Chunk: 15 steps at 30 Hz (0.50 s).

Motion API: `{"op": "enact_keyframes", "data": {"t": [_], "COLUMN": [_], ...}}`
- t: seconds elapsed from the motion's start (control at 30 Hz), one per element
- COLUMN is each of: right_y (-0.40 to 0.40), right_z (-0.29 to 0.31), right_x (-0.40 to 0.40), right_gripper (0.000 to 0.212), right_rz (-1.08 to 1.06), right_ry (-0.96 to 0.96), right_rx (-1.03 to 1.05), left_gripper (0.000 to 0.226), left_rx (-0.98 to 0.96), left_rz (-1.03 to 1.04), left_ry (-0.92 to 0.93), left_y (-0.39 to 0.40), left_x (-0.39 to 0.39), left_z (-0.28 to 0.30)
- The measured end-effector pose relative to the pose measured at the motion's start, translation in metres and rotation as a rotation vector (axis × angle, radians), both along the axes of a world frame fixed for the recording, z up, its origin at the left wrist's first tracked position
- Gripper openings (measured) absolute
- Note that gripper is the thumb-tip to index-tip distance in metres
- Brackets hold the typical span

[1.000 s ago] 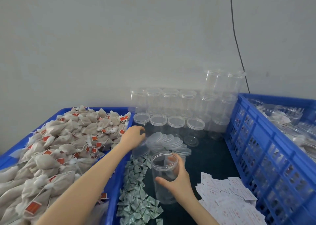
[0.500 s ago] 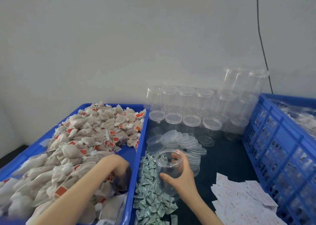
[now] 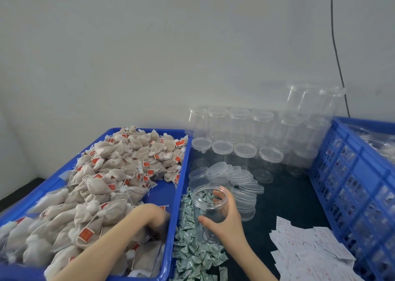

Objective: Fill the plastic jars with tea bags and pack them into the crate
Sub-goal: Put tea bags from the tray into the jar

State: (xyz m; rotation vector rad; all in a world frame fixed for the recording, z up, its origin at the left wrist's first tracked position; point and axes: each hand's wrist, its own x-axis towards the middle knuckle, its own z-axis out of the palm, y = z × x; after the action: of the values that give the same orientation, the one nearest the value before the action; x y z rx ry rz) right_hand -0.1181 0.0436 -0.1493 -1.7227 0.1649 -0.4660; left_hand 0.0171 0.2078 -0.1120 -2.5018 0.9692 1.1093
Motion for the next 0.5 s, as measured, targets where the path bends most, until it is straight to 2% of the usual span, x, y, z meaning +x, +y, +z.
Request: {"op": "enact_keyframes", "data": {"t": [0.1, 0.23, 0.33, 0.5], "right_y": [0.002, 0.002, 0.005, 0.012], "right_z": [0.001, 0.0, 0.0, -0.003], "right_x": [0.0, 0.0, 0.001, 0.005], "right_gripper": [0.088, 0.088, 0.09, 0.086], "right_rz": [0.003, 0.007, 0.01, 0.01], "right_ry": [-0.007, -0.014, -0.005, 0.007], "right_rx": [0.007, 0.01, 0.014, 0.005], "left_gripper": [0.044, 0.037, 0.019, 0.026], "left_rx": [-0.007, -0.118, -0.275, -0.557], "left_rz": [-0.013, 0.023, 0.043, 0.155], "left_ry": [-0.024, -0.1, -0.127, -0.096], "left_y": [0.002, 0.007, 0.015, 0.028], "left_x": [0.001, 0.006, 0.015, 0.026], "left_z": [-0.002, 0.007, 0.021, 0.035]}}
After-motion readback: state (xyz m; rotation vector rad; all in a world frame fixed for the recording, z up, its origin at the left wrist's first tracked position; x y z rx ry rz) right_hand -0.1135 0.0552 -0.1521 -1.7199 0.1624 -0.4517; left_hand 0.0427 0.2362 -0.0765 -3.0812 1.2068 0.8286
